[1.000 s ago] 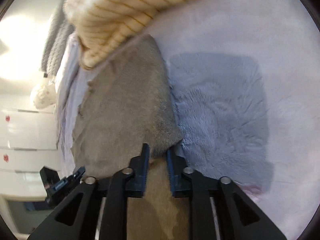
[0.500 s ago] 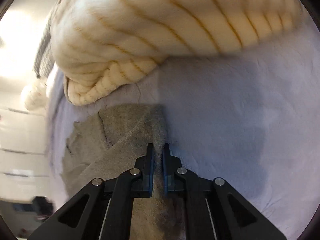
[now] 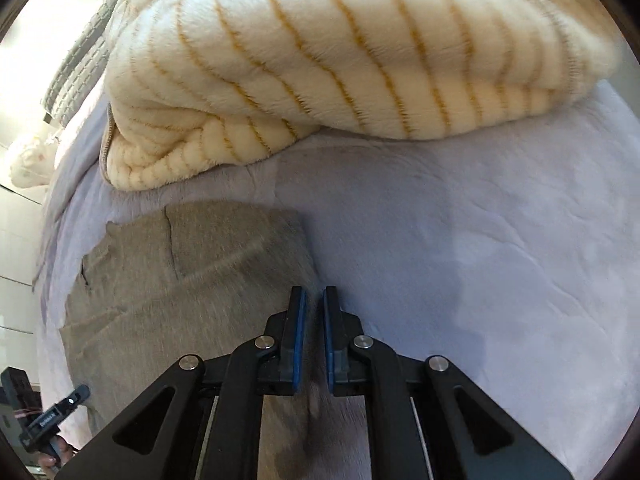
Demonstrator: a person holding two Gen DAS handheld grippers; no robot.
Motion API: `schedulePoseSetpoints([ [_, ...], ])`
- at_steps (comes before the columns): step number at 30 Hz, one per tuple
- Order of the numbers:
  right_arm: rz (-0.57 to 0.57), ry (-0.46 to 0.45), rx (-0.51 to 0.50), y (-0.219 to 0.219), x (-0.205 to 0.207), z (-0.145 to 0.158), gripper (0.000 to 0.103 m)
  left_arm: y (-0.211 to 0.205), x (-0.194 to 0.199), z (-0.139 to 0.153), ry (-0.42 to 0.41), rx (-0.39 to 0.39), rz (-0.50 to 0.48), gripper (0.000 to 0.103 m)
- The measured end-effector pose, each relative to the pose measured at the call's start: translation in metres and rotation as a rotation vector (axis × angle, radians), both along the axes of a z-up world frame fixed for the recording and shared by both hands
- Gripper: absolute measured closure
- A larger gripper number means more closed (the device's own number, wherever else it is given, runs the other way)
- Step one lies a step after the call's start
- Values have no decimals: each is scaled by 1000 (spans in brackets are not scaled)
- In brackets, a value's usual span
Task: Fold small clothes
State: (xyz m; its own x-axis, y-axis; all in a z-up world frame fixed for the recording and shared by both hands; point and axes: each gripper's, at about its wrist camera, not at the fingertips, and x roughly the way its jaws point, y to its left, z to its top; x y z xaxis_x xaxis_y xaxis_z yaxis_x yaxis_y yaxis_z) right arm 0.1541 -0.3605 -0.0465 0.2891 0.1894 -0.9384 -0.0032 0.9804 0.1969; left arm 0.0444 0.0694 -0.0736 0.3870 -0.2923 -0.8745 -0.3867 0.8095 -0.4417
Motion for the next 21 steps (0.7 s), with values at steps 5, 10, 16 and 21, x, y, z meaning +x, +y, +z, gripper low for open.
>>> schedulePoseSetpoints([
  [5, 20, -20, 17, 7, -43, 28, 95, 19, -15, 15, 2, 48, 23, 95],
  [10, 86, 21, 21, 18, -80, 24, 95, 20, -18, 34, -43, 60, 5, 95],
  [16, 70, 68, -6, 10, -87, -3, 96, -12, -3, 7, 44, 117, -93, 95],
  [21, 92, 74, -65, 10, -96, -2, 91, -9, -17, 3, 55, 145, -85, 95],
])
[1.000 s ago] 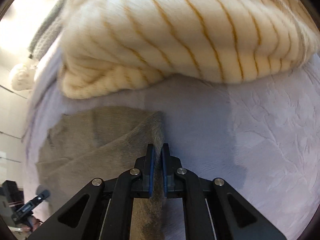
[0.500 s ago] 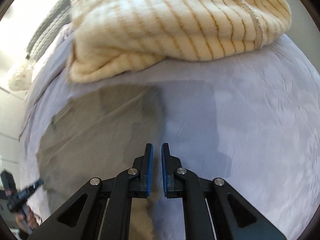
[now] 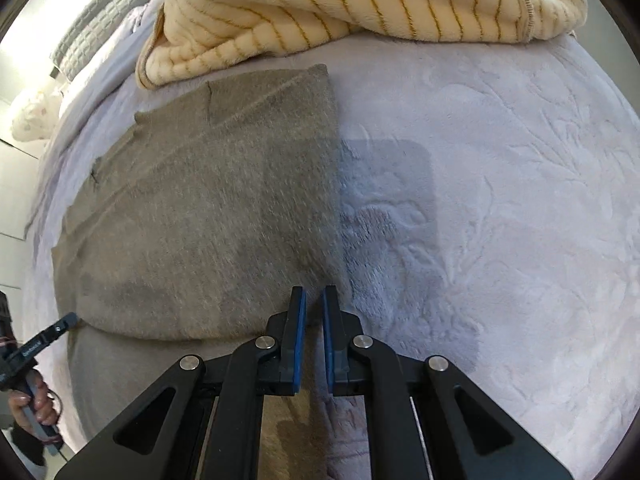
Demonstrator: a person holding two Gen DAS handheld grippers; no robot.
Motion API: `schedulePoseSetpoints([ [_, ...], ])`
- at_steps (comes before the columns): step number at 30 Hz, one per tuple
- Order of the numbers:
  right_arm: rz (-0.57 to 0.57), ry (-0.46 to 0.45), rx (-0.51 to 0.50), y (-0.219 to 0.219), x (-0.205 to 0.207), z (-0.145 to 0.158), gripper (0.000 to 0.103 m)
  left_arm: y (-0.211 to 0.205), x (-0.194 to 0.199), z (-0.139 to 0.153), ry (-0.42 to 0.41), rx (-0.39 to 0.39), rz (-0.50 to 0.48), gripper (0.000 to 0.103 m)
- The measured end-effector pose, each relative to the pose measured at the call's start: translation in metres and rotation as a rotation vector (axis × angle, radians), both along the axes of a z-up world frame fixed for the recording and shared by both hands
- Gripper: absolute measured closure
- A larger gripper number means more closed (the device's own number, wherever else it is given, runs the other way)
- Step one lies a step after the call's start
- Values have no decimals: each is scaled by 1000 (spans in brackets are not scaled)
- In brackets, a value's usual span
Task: Fold small clothes
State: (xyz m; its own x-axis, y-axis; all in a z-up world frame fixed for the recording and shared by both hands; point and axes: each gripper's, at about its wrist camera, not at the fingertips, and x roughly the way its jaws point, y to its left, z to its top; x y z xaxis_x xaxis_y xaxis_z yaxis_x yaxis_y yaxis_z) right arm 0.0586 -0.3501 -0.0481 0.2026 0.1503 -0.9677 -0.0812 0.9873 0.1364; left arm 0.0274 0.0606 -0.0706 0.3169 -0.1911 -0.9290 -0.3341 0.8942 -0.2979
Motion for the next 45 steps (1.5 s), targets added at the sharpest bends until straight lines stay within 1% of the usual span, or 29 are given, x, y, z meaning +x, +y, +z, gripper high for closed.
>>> schedulePoseSetpoints([
  [1, -14, 11, -34, -2, -4, -1, 82, 1, -3, 0, 12, 7, -2, 95],
  [2, -27, 17, -35, -4, -5, -1, 81, 3, -6, -1, 25, 2, -4, 95],
  [4, -57, 29, -12, -11, -13, 2, 81, 5, -14, -1, 53, 8, 4, 95],
  [7, -60, 28, -16, -15, -22, 10, 81, 7, -26, 3, 69, 31, 10, 95],
  [12, -58, 39, -12, -11, -28, 19, 81, 4, -36, 6, 90, 18, 28, 95],
  [16, -59, 46, -2, -2, -33, 21, 81, -1, -38, 11, 103, 39, 26, 95],
  [19, -44, 30, 13, 18, -33, 21, 81, -3, -38, 19, 89, 47, 38, 95],
  [22, -5, -5, 26, 37, -31, 28, 81, 1, -37, 32, 34, 22, 65, 95],
  [27, 82, -20, 67, 83, -17, 25, 81, -6, -13, 39, -2, 16, 40, 95],
  [30, 132, 15, 71, 113, -13, 9, 81, -21, 7, 28, 15, 39, 10, 95],
  [32, 141, 67, 36, 124, -12, -9, 82, -28, 14, 15, 52, 59, -2, 95],
  [34, 148, 69, 19, 126, -13, -12, 82, -34, 17, 7, 80, 73, -9, 95],
  [38, 151, 81, 33, 118, -17, -2, 81, -33, 9, 6, 107, 65, -21, 95],
  [40, 149, 71, 29, 113, -21, 4, 81, -28, 1, 6, 123, 72, -12, 95],
  [45, 113, 58, 29, 96, -29, 17, 81, -17, -12, 14, 123, 63, 28, 95],
])
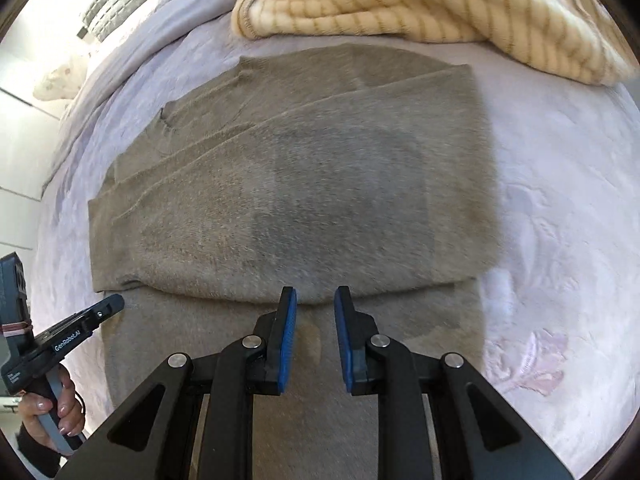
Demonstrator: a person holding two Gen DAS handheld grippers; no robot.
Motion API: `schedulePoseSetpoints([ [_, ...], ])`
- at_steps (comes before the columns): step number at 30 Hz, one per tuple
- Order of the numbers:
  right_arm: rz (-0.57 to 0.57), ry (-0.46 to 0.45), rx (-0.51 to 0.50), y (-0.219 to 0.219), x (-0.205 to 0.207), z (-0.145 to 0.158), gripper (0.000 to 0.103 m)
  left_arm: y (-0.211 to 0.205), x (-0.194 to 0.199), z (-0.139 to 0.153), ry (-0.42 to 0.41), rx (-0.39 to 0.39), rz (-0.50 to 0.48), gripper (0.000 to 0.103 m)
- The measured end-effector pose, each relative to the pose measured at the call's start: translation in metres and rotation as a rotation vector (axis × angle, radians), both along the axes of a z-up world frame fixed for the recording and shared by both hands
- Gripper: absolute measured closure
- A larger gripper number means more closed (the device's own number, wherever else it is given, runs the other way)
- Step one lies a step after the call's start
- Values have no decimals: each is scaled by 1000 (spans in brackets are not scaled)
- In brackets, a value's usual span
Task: Fold small clothes
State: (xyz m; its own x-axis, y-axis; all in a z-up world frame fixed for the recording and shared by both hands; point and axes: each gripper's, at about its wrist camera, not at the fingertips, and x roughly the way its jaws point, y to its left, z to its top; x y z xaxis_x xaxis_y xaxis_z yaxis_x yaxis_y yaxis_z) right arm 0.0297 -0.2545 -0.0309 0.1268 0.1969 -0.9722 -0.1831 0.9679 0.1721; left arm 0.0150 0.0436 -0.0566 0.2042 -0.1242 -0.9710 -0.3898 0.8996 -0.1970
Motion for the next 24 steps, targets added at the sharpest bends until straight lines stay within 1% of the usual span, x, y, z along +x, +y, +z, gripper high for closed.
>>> schedulePoseSetpoints([
  [8, -36, 13, 6, -8, -12, 9, 81, -8, -6, 11, 9, 5, -16, 95],
  [12, -45, 13, 7, -10, -15, 14, 81, -13, -9, 17, 17, 1, -17, 95],
  [15, -39, 18, 6, -11, -18, 18, 81, -20, -11, 20, 22, 13, -19, 95],
  [20, -36, 37, 13, -12, -26, 22, 80, -30, -18, 21, 62, 16, -31, 95],
  [21, -37, 39, 15, -12, -28, 22, 79, -31, -20, 22, 64, 18, -33, 95],
  [22, -39, 40, 18, -13, -30, 24, 72, -32, -22, 23, 67, 20, -33, 95],
  [23, -40, 38, 17, -13, -31, 25, 61, -33, -23, 23, 71, 19, -32, 95],
  [24, -40, 35, 16, -14, -32, 26, 56, -33, -25, 24, 78, 15, -29, 95],
])
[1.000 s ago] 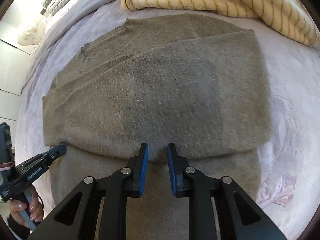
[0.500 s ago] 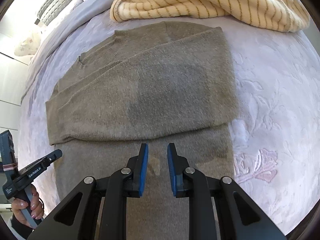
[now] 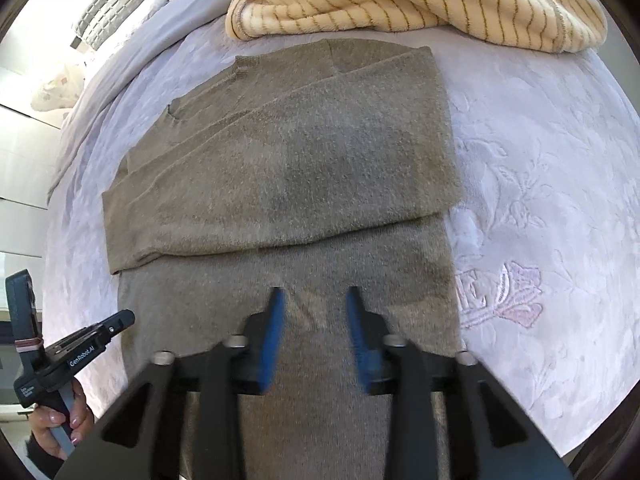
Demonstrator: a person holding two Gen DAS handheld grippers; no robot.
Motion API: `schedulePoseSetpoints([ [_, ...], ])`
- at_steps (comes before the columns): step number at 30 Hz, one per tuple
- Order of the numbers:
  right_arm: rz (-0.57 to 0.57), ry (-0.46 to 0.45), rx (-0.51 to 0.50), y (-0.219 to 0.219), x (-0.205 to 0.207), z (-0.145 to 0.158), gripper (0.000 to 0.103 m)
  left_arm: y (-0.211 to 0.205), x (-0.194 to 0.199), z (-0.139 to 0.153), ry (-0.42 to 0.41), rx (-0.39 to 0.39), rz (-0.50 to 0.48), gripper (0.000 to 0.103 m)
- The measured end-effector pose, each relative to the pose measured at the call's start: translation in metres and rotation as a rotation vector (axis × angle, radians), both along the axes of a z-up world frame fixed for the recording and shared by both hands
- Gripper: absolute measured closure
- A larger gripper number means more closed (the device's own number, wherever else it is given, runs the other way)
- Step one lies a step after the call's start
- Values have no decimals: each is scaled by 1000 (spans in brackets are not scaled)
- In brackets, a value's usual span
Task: Fold small clothes
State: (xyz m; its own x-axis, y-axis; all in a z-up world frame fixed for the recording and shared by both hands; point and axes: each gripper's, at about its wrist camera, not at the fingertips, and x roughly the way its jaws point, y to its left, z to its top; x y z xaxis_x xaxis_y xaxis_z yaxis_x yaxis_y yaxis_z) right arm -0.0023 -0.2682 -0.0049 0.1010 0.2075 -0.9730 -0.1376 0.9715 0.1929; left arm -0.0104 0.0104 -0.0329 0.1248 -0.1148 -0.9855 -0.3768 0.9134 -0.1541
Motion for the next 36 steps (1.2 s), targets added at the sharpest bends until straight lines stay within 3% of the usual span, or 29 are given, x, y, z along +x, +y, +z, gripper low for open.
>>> schedulePoseSetpoints([
  [1, 0, -6, -2, -1, -1, 2, 51, 0, -2, -1, 10, -6, 1, 95],
  [5, -3, -1, 0, -3, -5, 4, 51, -3, -9, -3, 40, -13, -5, 95],
  [6, -5, 1, 0, -4, -5, 5, 51, -4, -11, -3, 47, -9, -5, 88],
  [7, -9, 3, 1, -5, -6, 5, 50, -4, -12, -2, 50, -11, -4, 48],
  [8, -11, 5, 2, -6, -6, 5, 50, -3, -16, 0, 50, -11, 4, 2],
  [10, -15, 7, 2, -7, -7, 6, 49, -2, -24, 10, 14, 13, 25, 1],
  [15, -14, 14, 5, -7, -9, 7, 47, -7, -35, 9, 27, 19, 6, 1],
  [16, -9, 13, 6, -7, -10, 8, 44, -8, -36, 8, 26, 20, 6, 1],
  [19, 13, 13, 17, -3, -13, 12, 20, -5, -40, 11, 20, 34, 9, 1],
  [22, 39, -24, 18, 1, -19, 20, 15, -4, -45, 12, 20, 48, 6, 1],
  [25, 31, -51, 32, 1, -21, 26, 14, 0, -48, 16, 17, 55, -3, 1],
  [31, 19, -6, 71, -2, -25, 22, 14, -7, -41, 22, 21, 91, -46, 1],
  [36, 9, 20, 79, -7, -31, 19, 14, -4, -49, 16, 58, 72, -67, 1],
])
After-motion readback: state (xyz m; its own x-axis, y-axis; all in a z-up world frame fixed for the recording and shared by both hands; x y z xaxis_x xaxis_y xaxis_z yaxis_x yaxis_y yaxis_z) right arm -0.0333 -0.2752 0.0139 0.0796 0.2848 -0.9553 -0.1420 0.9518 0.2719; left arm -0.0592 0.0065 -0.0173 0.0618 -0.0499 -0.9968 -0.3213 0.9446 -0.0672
